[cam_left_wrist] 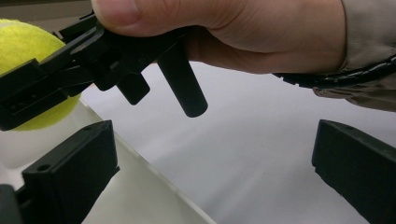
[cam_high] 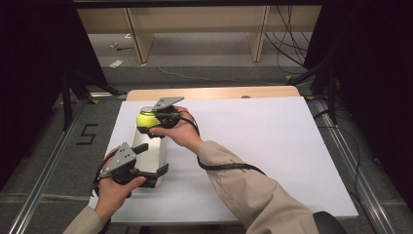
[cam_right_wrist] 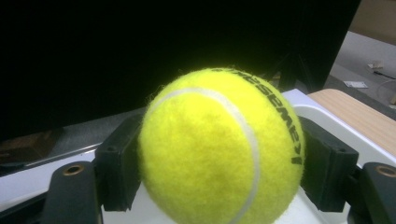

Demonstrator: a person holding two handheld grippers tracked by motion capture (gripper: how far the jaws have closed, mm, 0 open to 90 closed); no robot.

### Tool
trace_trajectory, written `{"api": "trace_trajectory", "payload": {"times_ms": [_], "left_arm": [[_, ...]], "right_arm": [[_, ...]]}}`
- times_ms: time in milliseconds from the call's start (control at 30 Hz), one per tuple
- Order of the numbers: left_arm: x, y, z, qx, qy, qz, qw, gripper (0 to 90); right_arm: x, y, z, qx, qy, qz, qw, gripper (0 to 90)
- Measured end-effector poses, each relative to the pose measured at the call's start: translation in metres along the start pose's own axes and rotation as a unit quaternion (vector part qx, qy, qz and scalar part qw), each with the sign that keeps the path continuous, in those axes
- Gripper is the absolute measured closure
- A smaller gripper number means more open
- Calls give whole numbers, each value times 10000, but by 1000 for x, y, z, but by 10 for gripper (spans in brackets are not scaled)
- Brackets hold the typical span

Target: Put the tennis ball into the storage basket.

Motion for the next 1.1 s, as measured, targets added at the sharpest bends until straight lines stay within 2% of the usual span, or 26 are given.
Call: {"api": "trace_trajectory", "payload": {"times_ms": [1100], "left_arm": [[0, 1, 0, 19, -6, 1, 10000, 0]], "right_arm": [[1, -9, 9, -130, 39, 28, 9999, 266]]}}
Point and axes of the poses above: each handheld gripper's, and its own axes: y roughly backward along the jaws, z roughly out of its underside, x roughly to its right, the point moved 1 cm from there along -y, roughly forward along the jaws, and after that the axes turned 6 degrees about -z, right-handed, at the moved point
